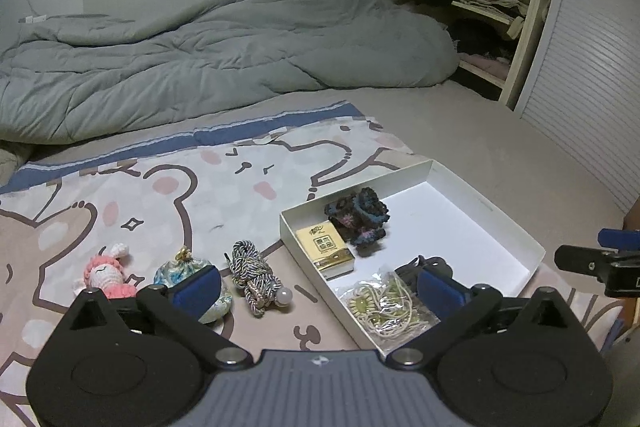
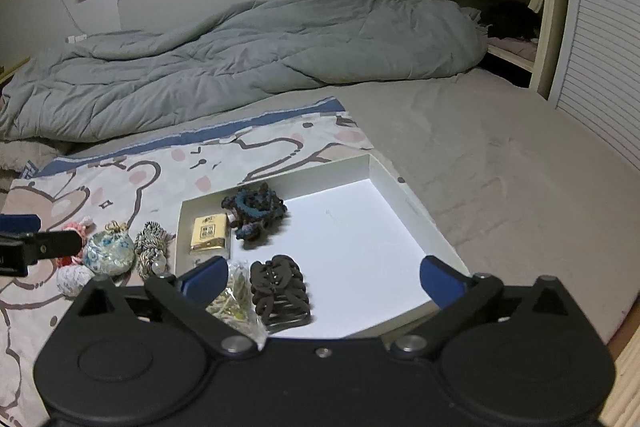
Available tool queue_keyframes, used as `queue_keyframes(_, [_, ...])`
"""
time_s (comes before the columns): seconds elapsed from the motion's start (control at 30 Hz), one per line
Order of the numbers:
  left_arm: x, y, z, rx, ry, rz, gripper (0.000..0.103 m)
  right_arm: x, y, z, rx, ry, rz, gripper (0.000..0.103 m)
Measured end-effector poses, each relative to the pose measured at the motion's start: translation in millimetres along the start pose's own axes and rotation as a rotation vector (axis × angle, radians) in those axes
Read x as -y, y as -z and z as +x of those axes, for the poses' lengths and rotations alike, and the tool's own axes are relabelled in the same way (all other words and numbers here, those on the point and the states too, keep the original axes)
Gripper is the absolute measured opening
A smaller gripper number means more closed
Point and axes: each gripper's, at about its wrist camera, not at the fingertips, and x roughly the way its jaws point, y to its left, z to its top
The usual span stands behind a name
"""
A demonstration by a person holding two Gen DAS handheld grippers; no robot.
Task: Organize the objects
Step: 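Withdraw both tools from the box toward the remaining items on the sheet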
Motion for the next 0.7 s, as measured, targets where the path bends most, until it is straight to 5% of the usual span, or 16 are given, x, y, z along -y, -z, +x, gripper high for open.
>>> queue_keyframes(0.7, [-18.6, -5.6, 8.2, 0.009, -0.057, 0.005, 0.103, -16.9, -3.3, 12.9, 0.007, -0.013, 0.012, 0.103])
